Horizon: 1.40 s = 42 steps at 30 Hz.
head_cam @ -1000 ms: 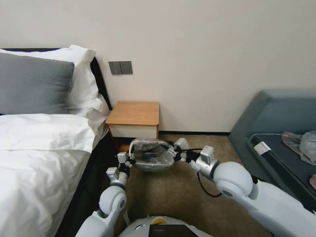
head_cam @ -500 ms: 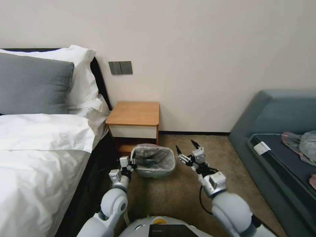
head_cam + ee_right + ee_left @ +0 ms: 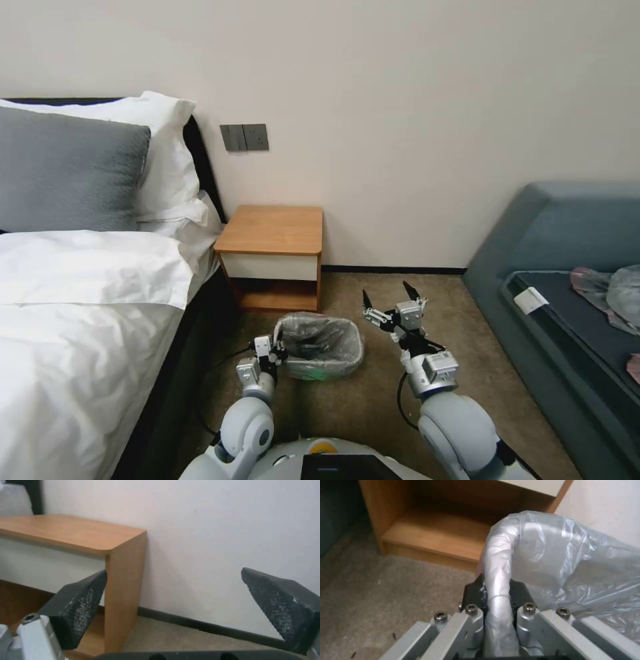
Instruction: Pick up the garbage bag from the table and place it over the trash can.
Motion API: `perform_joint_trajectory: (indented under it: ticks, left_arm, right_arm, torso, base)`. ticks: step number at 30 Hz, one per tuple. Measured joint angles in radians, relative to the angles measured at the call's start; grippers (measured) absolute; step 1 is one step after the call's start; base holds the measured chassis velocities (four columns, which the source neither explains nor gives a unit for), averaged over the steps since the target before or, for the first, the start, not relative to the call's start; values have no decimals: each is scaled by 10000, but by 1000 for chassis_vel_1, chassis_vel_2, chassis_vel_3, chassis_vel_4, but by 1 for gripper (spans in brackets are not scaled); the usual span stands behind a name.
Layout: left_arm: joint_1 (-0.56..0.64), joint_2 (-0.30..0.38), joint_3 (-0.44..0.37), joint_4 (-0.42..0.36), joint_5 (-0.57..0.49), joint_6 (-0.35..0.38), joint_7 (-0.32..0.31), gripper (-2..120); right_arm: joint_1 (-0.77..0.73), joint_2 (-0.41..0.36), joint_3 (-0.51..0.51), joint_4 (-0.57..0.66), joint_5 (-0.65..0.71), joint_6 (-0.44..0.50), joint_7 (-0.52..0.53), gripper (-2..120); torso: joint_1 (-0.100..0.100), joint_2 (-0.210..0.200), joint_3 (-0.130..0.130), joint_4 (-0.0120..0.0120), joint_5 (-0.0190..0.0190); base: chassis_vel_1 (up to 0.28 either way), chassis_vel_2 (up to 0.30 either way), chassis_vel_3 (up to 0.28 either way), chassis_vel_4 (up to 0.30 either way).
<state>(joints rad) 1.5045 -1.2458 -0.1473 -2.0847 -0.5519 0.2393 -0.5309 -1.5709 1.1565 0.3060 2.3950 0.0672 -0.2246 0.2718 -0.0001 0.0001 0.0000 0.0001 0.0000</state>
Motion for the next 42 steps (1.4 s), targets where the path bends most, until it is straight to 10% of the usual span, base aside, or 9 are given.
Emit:
perform_joint_trajectory:
  ticks: [17,42]
  left_arm:
    - [58,-147,-58,555,364,-61,45,8]
    - [357,116,-863,-167,1133,-428,785,95]
  right_arm:
    - [102,-66,39,-59,225,-23,3,100]
    - [-63,-37,166,-14,502,-101,-40,100]
  torso:
    - [0,0,0,0,1]
    - [1,-1,0,0,-1]
  base:
    - [0,0,0,0]
    - [0,0,0,0]
